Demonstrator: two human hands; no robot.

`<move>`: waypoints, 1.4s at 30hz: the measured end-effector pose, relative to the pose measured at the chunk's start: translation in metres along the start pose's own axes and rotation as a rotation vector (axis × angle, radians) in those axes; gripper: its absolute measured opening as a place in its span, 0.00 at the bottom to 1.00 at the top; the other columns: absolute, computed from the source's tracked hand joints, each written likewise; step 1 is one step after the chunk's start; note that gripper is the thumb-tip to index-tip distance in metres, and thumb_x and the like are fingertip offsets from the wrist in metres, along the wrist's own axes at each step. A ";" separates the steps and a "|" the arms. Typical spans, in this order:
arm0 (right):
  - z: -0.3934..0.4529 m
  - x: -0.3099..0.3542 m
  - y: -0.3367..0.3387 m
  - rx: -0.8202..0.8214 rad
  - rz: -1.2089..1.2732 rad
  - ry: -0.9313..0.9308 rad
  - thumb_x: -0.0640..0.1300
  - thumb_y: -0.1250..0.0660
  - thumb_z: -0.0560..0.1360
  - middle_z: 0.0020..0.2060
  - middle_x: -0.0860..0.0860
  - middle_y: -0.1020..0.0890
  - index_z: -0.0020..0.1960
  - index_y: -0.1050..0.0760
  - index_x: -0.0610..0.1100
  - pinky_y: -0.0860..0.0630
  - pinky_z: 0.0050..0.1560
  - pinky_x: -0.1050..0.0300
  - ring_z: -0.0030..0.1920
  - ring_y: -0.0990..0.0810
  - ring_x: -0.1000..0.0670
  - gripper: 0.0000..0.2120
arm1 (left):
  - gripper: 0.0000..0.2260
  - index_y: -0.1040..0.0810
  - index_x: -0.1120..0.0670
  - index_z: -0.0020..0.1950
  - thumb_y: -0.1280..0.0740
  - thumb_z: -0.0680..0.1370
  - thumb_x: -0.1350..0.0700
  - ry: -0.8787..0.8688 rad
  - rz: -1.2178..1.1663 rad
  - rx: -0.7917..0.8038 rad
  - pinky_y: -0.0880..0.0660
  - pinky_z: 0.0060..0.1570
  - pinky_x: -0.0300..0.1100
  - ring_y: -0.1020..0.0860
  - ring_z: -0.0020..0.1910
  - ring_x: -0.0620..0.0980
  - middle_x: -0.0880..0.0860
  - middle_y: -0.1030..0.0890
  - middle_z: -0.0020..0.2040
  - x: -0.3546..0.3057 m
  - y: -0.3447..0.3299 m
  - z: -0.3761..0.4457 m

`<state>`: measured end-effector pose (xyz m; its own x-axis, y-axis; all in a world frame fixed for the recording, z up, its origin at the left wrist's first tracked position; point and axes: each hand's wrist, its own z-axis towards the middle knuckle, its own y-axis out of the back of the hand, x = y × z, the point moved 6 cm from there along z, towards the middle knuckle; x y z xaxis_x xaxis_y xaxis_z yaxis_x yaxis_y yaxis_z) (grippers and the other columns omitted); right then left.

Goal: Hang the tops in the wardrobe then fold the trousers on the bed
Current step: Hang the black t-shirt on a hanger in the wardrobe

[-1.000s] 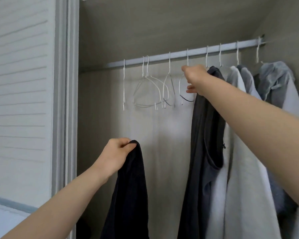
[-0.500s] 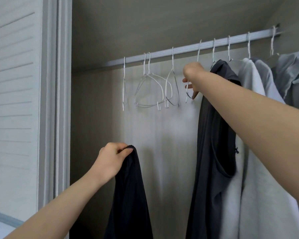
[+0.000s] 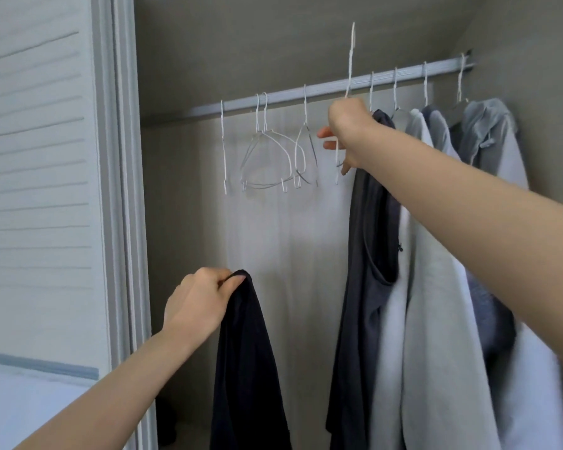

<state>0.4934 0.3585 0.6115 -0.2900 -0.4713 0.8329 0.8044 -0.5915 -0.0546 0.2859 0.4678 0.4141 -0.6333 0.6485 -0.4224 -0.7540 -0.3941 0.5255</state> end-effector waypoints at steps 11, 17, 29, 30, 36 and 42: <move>-0.147 -0.031 0.061 0.124 0.002 -0.144 0.48 0.47 0.81 0.35 0.49 0.21 0.66 0.36 0.48 0.25 0.52 0.34 0.42 0.19 0.49 0.14 | 0.18 0.19 0.67 0.42 0.31 0.78 0.51 0.425 -0.575 0.177 0.28 0.42 0.45 0.25 0.36 0.51 0.56 0.23 0.35 0.023 -0.003 -0.083; -0.239 -0.074 0.092 0.290 0.159 -0.243 0.47 0.45 0.82 0.28 0.47 0.25 0.49 0.33 0.47 0.24 0.53 0.36 0.32 0.26 0.47 0.06 | 0.20 0.26 0.64 0.33 0.31 0.77 0.50 0.358 -0.221 0.279 0.34 0.33 0.41 0.31 0.28 0.50 0.55 0.30 0.27 0.021 -0.002 -0.107; -0.306 -0.136 0.153 0.817 0.287 -0.567 0.51 0.33 0.76 0.30 0.42 0.32 0.47 0.30 0.44 0.26 0.47 0.33 0.30 0.29 0.45 0.11 | 0.19 0.20 0.65 0.39 0.33 0.79 0.49 0.385 0.132 0.288 0.31 0.35 0.43 0.24 0.33 0.56 0.63 0.20 0.36 0.067 0.018 -0.150; -0.307 -0.139 0.153 0.852 0.299 -0.581 0.51 0.33 0.75 0.31 0.42 0.31 0.47 0.30 0.43 0.26 0.48 0.32 0.30 0.29 0.45 0.12 | 0.18 0.19 0.64 0.38 0.33 0.79 0.50 0.390 0.121 0.281 0.31 0.35 0.43 0.24 0.34 0.57 0.63 0.20 0.37 0.067 0.021 -0.151; -0.313 -0.158 0.138 0.945 0.316 -0.622 0.49 0.36 0.76 0.31 0.42 0.32 0.46 0.31 0.43 0.26 0.49 0.31 0.30 0.30 0.46 0.10 | 0.16 0.19 0.65 0.37 0.28 0.76 0.52 0.428 -0.198 0.304 0.35 0.37 0.42 0.32 0.32 0.51 0.59 0.30 0.31 0.040 0.022 -0.160; -0.321 -0.179 0.111 0.971 0.205 -0.569 0.50 0.37 0.78 0.30 0.41 0.30 0.43 0.31 0.43 0.25 0.51 0.28 0.29 0.29 0.46 0.11 | 0.17 0.21 0.55 0.27 0.29 0.76 0.54 0.361 -0.317 0.405 0.38 0.27 0.33 0.36 0.27 0.46 0.50 0.34 0.26 -0.027 0.029 -0.169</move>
<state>0.4685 0.1669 0.2796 -0.0292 0.0099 0.9995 0.9423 0.3339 0.0242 0.2512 0.3286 0.3158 -0.4622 0.4048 -0.7890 -0.8337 0.1047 0.5422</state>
